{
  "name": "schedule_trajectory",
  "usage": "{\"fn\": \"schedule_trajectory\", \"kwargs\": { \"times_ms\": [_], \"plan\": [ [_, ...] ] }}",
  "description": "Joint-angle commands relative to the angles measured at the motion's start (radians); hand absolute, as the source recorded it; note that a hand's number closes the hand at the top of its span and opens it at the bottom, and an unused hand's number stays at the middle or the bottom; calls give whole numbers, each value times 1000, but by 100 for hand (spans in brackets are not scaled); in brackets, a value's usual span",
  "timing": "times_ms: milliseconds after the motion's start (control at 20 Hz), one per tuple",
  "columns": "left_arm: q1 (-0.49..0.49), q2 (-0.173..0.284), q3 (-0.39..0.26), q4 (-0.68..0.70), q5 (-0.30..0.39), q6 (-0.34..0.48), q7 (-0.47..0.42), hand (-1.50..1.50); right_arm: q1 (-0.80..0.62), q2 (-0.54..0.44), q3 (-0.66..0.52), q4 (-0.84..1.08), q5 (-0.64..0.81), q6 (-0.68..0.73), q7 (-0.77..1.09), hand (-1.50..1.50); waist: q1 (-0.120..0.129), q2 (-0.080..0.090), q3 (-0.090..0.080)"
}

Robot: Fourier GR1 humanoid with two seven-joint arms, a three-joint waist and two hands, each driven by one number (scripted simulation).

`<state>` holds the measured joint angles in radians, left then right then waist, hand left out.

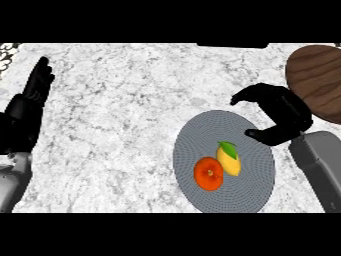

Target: Pick the lemon from the placemat and place it in the bowl

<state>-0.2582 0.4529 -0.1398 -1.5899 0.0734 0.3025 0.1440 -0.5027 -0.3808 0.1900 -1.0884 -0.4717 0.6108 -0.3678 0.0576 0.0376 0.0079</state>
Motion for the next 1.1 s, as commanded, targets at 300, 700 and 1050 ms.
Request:
{"fn": "schedule_trajectory", "kwargs": {
  "times_ms": [300,700,1050],
  "plan": [
    [-45,-42,-30,41,-21,3,3,0,-143,-167,60,62,253,264,-305,-150,7,-7,-1],
    [-54,-48,-27,63,-25,-5,14,0,-224,-284,251,-28,555,141,-413,-150,-7,-15,-5],
    [-5,-39,-22,35,-26,-23,3,0,-286,-255,445,15,722,41,-504,-150,-6,-25,-7]
  ]
}}
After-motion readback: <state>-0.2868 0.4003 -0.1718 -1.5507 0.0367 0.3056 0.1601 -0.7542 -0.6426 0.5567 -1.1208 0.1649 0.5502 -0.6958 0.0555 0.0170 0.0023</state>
